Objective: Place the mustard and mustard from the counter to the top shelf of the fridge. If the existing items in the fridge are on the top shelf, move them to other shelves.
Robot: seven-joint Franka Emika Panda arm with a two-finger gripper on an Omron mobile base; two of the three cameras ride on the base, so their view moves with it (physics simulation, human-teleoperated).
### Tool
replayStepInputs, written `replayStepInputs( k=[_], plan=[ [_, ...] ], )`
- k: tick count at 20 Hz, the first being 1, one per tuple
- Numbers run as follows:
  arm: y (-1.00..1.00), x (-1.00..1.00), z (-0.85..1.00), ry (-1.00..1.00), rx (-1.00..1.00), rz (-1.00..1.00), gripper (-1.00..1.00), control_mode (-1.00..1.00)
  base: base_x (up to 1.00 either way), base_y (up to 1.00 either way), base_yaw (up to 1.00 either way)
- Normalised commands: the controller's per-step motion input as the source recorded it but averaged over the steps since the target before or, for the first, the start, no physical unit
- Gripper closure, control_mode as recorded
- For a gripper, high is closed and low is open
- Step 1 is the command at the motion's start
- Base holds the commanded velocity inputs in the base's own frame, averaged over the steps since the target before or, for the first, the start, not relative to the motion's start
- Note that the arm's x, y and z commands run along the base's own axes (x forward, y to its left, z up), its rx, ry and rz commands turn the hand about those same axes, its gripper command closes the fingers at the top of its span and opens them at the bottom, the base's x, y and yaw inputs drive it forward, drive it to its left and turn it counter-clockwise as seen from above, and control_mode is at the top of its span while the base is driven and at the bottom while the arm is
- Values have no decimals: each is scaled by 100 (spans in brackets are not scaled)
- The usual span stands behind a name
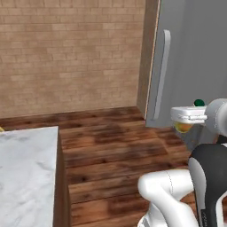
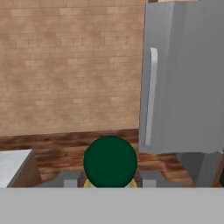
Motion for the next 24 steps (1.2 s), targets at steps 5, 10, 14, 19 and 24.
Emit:
replayStepInputs(
  k=[5, 10, 14, 19, 24],
  plan=[
    [0, 0, 0, 0, 0, 0, 100, 100, 100, 44, 0],
    [0, 0, 0, 0, 0, 0, 100, 100, 100, 38, 0],
    [0, 0, 0, 0, 0, 0, 100, 100, 100, 14, 0],
    [0, 0, 0, 0, 0, 0, 100, 100, 100, 3, 0],
    [0, 0, 0, 0, 0, 0, 100, 100, 100, 0, 0]
  ],
)
